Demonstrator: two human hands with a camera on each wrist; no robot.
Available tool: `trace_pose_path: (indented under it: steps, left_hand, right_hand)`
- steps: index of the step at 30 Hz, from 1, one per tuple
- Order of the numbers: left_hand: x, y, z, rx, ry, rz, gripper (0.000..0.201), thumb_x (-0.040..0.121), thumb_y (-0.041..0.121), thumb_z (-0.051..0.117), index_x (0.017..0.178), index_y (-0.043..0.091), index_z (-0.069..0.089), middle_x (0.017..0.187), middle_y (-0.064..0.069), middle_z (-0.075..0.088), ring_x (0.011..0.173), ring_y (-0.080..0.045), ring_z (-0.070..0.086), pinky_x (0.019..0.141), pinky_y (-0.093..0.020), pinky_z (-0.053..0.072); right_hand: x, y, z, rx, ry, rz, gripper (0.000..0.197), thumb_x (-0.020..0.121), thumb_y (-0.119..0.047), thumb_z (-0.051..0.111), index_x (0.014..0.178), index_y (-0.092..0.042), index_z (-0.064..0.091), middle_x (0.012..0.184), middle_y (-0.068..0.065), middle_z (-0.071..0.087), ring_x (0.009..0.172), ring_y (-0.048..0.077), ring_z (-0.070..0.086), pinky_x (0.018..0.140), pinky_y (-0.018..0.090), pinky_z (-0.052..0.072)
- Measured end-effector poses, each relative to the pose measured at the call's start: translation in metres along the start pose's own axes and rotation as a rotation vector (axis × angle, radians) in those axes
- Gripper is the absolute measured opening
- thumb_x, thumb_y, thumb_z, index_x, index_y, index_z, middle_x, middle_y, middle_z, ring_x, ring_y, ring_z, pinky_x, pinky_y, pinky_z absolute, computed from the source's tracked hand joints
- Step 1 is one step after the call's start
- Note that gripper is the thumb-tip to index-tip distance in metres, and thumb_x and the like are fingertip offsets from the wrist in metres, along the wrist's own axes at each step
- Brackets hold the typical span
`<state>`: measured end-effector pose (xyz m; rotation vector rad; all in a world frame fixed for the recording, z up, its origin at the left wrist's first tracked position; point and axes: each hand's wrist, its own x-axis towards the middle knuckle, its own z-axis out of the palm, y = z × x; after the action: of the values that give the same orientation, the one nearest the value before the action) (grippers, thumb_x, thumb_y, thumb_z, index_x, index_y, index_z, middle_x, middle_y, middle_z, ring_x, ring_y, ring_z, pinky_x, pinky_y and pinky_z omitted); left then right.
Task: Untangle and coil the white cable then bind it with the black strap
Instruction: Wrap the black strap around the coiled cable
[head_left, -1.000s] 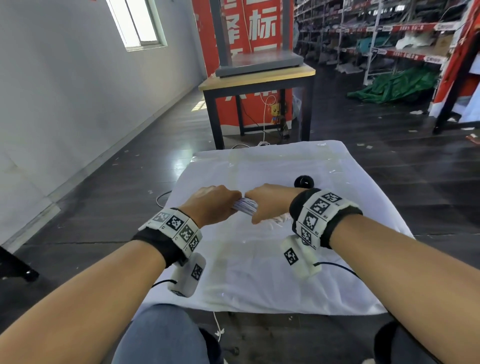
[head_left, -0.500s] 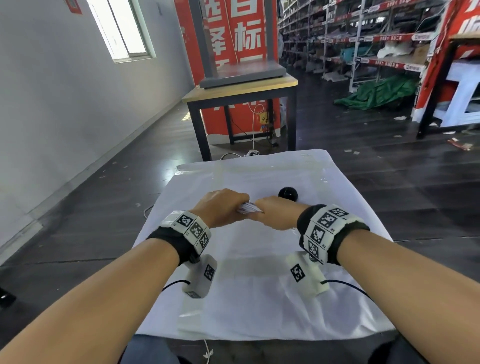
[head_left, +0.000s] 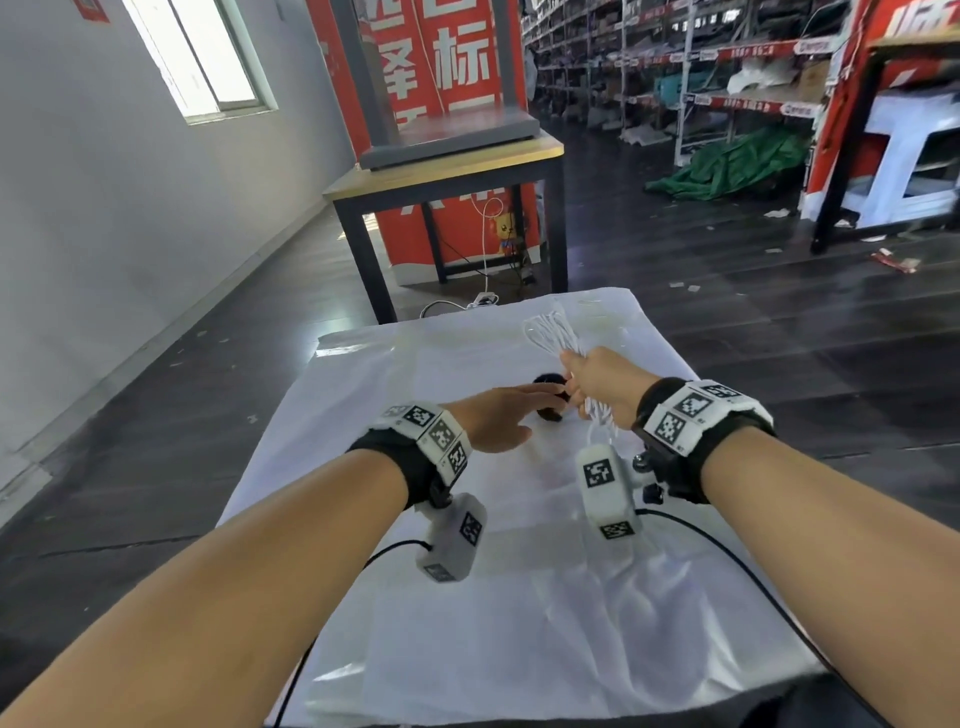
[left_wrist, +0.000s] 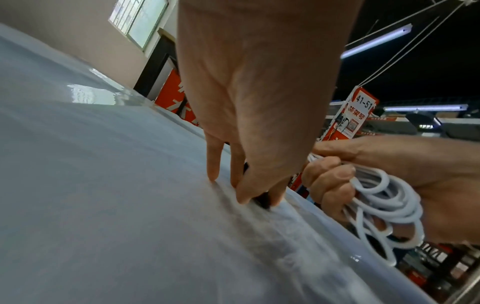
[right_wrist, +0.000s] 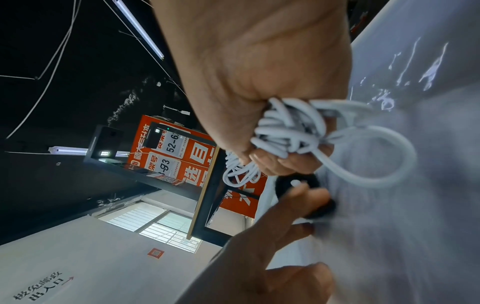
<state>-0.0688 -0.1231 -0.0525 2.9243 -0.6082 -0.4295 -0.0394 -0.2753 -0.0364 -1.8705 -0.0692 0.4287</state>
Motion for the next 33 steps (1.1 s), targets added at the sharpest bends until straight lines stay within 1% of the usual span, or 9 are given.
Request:
trace_pose_path:
  steps: [3, 6, 11, 15, 18, 20, 26, 30, 33]
  left_hand:
    - [0.014, -0.001, 0.000, 0.010, -0.057, -0.032, 0.059, 0.087, -0.001, 0.047, 0.141, 0.023, 0.044, 0.149, -0.001, 0.039, 0.131, -0.022, 0.042, 0.106, -0.029, 0.032]
    - [0.016, -0.002, -0.002, 0.046, 0.061, -0.049, 0.039, 0.087, 0.005, 0.057, 0.124, 0.016, 0.059, 0.125, -0.005, 0.058, 0.113, -0.023, 0.055, 0.086, -0.020, 0.036]
    - [-0.006, -0.011, -0.004, -0.005, 0.089, -0.097, 0.019, 0.088, 0.018, 0.061, 0.106, 0.017, 0.069, 0.107, 0.000, 0.067, 0.097, -0.016, 0.059, 0.077, -0.017, 0.038]
    - [-0.046, -0.027, -0.005, -0.358, 0.183, -0.164, 0.012, 0.093, 0.018, 0.058, 0.102, 0.015, 0.066, 0.092, -0.002, 0.070, 0.069, -0.007, 0.063, 0.063, -0.007, 0.045]
    - [-0.077, -0.033, -0.007, -0.782, 0.302, -0.206, 0.008, 0.097, 0.013, 0.052, 0.098, 0.011, 0.059, 0.097, -0.013, 0.070, 0.079, -0.022, 0.071, 0.074, -0.025, 0.058]
    - [-0.093, -0.033, -0.010, -0.849, 0.410, -0.235, 0.007, 0.098, 0.014, 0.049, 0.098, 0.011, 0.056, 0.096, -0.015, 0.070, 0.082, -0.022, 0.072, 0.076, -0.025, 0.058]
    - [-0.122, -0.050, 0.001, -0.644, 0.708, -0.332, 0.007, 0.096, 0.024, 0.054, 0.101, 0.027, 0.057, 0.086, 0.007, 0.066, 0.072, -0.001, 0.062, 0.063, -0.015, 0.042]
    - [-0.133, -0.060, 0.011, -0.524, 0.697, -0.343, 0.023, 0.098, 0.008, 0.042, 0.097, 0.023, 0.059, 0.080, 0.006, 0.063, 0.064, 0.004, 0.056, 0.057, -0.009, 0.038]
    - [-0.141, -0.062, 0.011, -0.499, 0.692, -0.388, 0.023, 0.094, 0.006, 0.046, 0.097, 0.025, 0.060, 0.090, 0.008, 0.060, 0.077, -0.005, 0.059, 0.065, -0.016, 0.041]
  right_hand:
    - [0.002, 0.003, -0.005, 0.047, -0.009, 0.015, 0.033, 0.103, -0.026, 0.035, 0.086, -0.001, 0.048, 0.067, 0.009, 0.046, 0.056, 0.017, 0.043, 0.053, 0.027, 0.038]
    - [0.006, 0.006, -0.007, 0.131, -0.009, 0.025, 0.037, 0.103, -0.027, 0.036, 0.072, -0.010, 0.043, 0.063, 0.004, 0.040, 0.050, 0.013, 0.037, 0.043, 0.023, 0.033]
    - [0.000, 0.004, 0.004, 0.321, -0.060, 0.046, 0.036, 0.103, -0.027, 0.035, 0.073, -0.010, 0.040, 0.059, 0.006, 0.036, 0.046, 0.013, 0.034, 0.046, 0.023, 0.031]
    - [-0.005, -0.001, 0.020, 0.435, -0.121, 0.032, 0.034, 0.103, -0.026, 0.036, 0.073, -0.010, 0.039, 0.055, 0.002, 0.036, 0.043, 0.011, 0.035, 0.043, 0.019, 0.036]
    - [-0.010, -0.009, 0.037, 0.383, -0.172, -0.016, 0.033, 0.103, -0.027, 0.038, 0.074, -0.011, 0.041, 0.054, 0.001, 0.038, 0.036, 0.007, 0.037, 0.041, 0.018, 0.036]
    - [-0.015, -0.015, 0.050, 0.352, -0.189, -0.043, 0.032, 0.103, -0.028, 0.037, 0.075, -0.012, 0.041, 0.057, 0.000, 0.038, 0.039, 0.006, 0.037, 0.041, 0.018, 0.035]
    - [-0.031, -0.035, 0.090, 0.255, -0.175, -0.124, 0.027, 0.103, -0.031, 0.036, 0.086, -0.010, 0.042, 0.074, 0.005, 0.052, 0.050, 0.010, 0.038, 0.046, 0.020, 0.038]
    - [-0.035, -0.035, 0.111, 0.262, -0.234, -0.120, 0.026, 0.102, -0.031, 0.038, 0.096, -0.006, 0.046, 0.088, 0.007, 0.063, 0.049, 0.011, 0.040, 0.049, 0.023, 0.041]
    - [-0.037, -0.031, 0.129, 0.300, -0.285, -0.100, 0.028, 0.102, -0.031, 0.040, 0.106, -0.005, 0.048, 0.087, 0.005, 0.059, 0.051, 0.012, 0.042, 0.049, 0.023, 0.042]
